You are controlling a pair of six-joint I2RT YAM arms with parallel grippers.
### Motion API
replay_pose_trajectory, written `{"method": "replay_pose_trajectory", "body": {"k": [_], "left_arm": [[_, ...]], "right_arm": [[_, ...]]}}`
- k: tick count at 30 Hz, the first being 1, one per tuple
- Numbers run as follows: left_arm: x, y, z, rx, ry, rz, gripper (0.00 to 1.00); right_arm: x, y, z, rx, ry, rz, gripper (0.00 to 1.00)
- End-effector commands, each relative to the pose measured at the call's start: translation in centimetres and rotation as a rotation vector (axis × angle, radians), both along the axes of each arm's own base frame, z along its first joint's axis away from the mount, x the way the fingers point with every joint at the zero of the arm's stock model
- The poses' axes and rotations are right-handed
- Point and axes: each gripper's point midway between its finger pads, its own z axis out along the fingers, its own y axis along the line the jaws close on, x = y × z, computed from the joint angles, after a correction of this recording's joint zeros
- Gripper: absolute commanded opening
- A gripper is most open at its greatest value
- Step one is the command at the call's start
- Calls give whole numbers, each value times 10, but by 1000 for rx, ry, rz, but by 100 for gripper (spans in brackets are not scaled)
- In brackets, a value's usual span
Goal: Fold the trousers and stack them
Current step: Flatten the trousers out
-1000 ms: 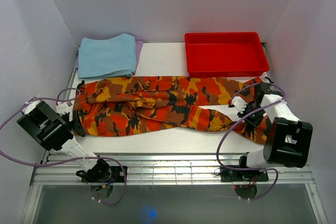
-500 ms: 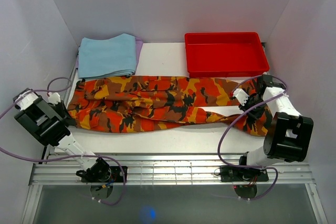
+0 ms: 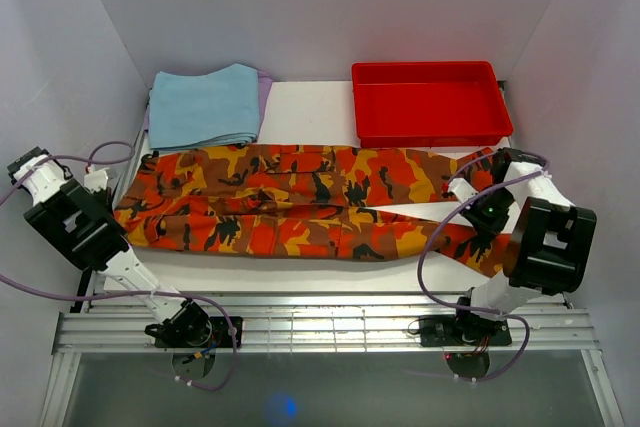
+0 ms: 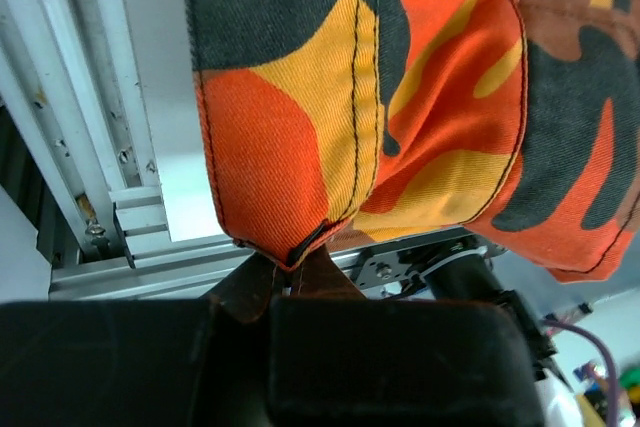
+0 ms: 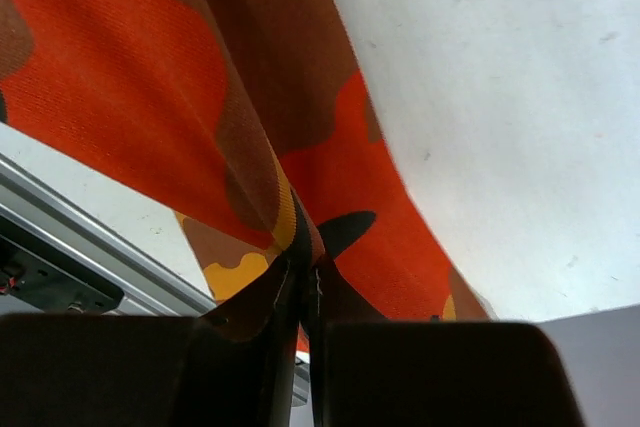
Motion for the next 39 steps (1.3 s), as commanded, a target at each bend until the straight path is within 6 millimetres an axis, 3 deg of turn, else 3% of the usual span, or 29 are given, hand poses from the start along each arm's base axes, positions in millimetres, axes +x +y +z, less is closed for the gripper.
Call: {"method": "replay_pose_trajectory", "body": {"k": [1, 3, 7, 8, 9, 10, 11, 12, 14, 15, 17, 19, 21, 25, 26, 30, 33, 36, 39], "left_arm": [[-18, 39, -12, 150, 57, -92, 0], [-37, 28, -26, 125, 109, -142, 0], [-48, 22, -34, 174, 82, -204, 0], [-46, 25, -32, 203, 62, -203, 8], [-46, 24, -31, 204, 60, -201, 19], [-40, 22, -28, 191, 26, -185, 46], [-35, 21, -23, 191, -1, -172, 54], [-22, 15, -14, 162, -67, -161, 63], [-7, 14, 2, 163, -152, -147, 86], [0, 13, 9, 160, -192, -141, 88], [19, 10, 29, 147, -295, -128, 89], [29, 8, 43, 148, -357, -110, 89], [39, -5, 47, 116, -397, -120, 89], [47, -37, 33, 44, -387, -129, 89], [51, -47, 29, 27, -383, -142, 89], [54, -75, 10, -29, -352, -121, 89], [61, -81, 3, -30, -355, -118, 89], [66, -82, -3, -51, -346, -76, 88], [76, -77, -8, -57, -342, -23, 88]], "right_arm": [[-12, -38, -7, -153, 103, 98, 8], [-13, -36, -12, -140, 131, 73, 8], [-11, -31, -17, -132, 126, 72, 12], [-7, -30, -17, -137, 106, 72, 15], [4, -26, -17, -144, 73, 82, 25], [10, -22, -17, -143, 56, 66, 33], [17, -19, -16, -138, 39, 60, 40], [32, -10, -13, -125, 9, 47, 53], [51, 1, -7, -113, -31, 37, 65], [58, 7, -4, -96, -44, 29, 82], [80, 11, 11, -88, -92, -14, 96], [93, 13, 29, -73, -127, -47, 98], [92, 9, 39, -80, -132, -60, 98], [49, -2, 57, -75, -61, -85, 98], [31, -10, 51, -76, -18, -114, 98], [-9, -37, 50, -79, 21, -212, 94], [-25, -53, 52, -53, 32, -330, 99], [-26, -55, 48, -8, 3, -423, 87], [-22, -47, 33, 28, 1, -551, 81]]}}
